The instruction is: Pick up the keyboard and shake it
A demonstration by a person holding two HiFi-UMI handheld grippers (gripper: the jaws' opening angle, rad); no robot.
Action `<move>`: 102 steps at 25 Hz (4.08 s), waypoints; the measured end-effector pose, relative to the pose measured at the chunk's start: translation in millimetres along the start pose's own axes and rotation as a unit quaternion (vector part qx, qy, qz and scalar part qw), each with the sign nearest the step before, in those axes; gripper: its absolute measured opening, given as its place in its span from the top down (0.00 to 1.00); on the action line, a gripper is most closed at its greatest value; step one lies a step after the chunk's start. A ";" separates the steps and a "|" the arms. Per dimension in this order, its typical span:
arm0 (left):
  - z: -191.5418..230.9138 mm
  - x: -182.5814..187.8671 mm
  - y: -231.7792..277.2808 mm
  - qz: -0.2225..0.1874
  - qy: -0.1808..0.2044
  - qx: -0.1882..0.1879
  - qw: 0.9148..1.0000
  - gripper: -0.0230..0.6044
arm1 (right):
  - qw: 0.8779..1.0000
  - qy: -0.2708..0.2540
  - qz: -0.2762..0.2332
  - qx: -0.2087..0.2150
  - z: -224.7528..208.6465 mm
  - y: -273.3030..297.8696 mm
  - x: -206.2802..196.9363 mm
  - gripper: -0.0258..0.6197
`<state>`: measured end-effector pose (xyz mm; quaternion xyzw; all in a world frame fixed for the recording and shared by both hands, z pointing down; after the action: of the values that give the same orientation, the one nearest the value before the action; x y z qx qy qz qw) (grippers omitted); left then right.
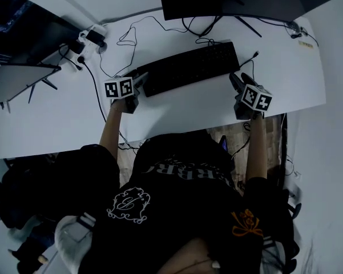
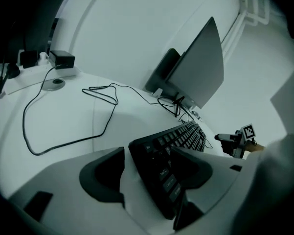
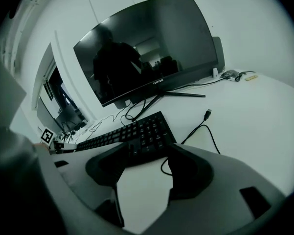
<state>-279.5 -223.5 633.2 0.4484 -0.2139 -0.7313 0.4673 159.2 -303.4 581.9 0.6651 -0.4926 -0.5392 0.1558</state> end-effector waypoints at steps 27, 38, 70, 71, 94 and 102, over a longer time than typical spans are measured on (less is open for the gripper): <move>-2.5 13.0 19.2 -0.052 -0.113 0.003 0.992 0.51 | 0.996 -0.024 0.080 0.044 -42.1 70.3 28.6 0.51; -21.3 33.3 -2.9 -0.069 -0.058 0.007 0.996 0.52 | 0.998 -0.001 0.054 0.030 -35.4 41.9 14.8 0.52; -194.5 133.8 -116.3 -0.286 0.341 0.035 0.895 0.57 | 0.980 0.028 -0.179 0.084 -47.5 -51.7 25.2 0.53; -196.7 132.8 -117.3 -0.288 0.351 0.036 0.890 0.57 | 0.980 0.018 -0.181 0.075 -47.5 -52.4 25.1 0.53; -224.8 122.5 -131.3 -0.305 0.424 0.048 0.852 0.57 | 0.978 0.018 -0.209 0.012 -40.2 -52.9 1.0 0.55; -203.2 116.8 -99.3 -0.260 0.361 0.015 0.895 0.57 | 0.989 0.014 -0.149 -0.009 -53.5 -63.8 -12.5 0.55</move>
<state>-173.2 -257.3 404.4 0.7283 0.0827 -0.6112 0.2986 237.7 -280.8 561.6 0.7373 -0.3807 -0.5514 0.0862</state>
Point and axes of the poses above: the fingertips, and each gripper's own axes: y forward along the fingers, z to its left, x out of its top, the point moved 6 cm from there along -y, backward along the fingers, and after that the axes turned 10 degrees about z, right-handed, at the moved point
